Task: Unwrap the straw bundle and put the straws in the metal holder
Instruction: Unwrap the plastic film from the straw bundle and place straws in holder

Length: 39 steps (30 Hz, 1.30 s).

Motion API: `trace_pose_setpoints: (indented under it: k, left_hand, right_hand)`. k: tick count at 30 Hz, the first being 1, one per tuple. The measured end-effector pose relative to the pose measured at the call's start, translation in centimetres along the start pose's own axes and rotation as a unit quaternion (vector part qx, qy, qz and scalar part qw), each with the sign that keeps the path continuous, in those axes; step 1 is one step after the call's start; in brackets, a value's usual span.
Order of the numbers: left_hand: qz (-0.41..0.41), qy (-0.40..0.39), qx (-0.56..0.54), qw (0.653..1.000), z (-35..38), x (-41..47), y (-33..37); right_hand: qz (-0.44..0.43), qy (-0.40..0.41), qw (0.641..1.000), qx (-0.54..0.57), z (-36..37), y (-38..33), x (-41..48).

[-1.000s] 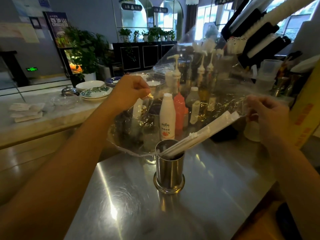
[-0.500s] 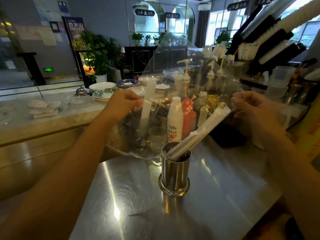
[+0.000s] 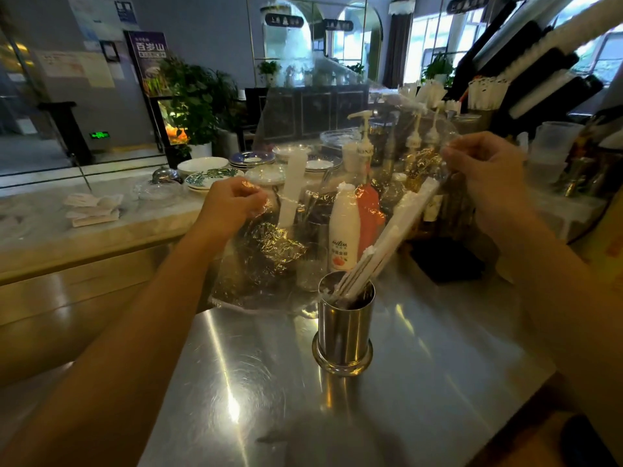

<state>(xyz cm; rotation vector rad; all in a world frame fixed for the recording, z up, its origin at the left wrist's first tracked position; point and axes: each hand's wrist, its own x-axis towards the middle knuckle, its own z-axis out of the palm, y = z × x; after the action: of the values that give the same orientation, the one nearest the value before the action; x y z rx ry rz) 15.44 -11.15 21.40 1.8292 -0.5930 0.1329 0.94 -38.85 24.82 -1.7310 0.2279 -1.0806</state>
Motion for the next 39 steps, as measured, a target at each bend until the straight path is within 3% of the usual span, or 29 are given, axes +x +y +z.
trace_pose_setpoints:
  k: [11, 17, 23, 27, 32, 37, 39]
  left_hand:
    - [0.012, -0.006, 0.032, 0.999, -1.1, -0.4, -1.3]
    - [-0.025, -0.015, -0.059, 0.998, -1.2, -0.4, -1.3]
    - [-0.025, -0.01, -0.057, 0.998, -0.6, -0.5, -1.3]
    - [-0.04, -0.013, -0.044, 0.998, -0.5, -0.6, -1.4]
    - [-0.05, -0.018, -0.06, 0.997, -0.3, -0.8, -1.0]
    - [-0.039, 0.063, -0.089, 0.993, -0.1, -0.5, -0.5]
    - [-0.038, 0.051, -0.087, 0.994, -0.2, -0.3, -0.4]
  right_hand:
    - [-0.025, -0.018, 0.999, -0.017, 1.1, 0.3, 0.7]
    - [-0.016, -0.024, 1.0, 0.008, 1.8, 0.3, 1.1]
    - [0.088, -0.055, 0.994, 0.033, 1.8, 2.7, -1.2]
    - [0.142, -0.129, 0.981, 0.001, 1.6, 4.8, -3.1]
    - [0.128, -0.088, 0.988, 0.017, 2.1, 5.1, -3.6]
    - [0.105, -0.048, 0.993, 0.015, 2.7, 4.4, -2.9]
    - [0.087, -0.035, 0.996, 0.007, 3.1, 4.1, -2.5]
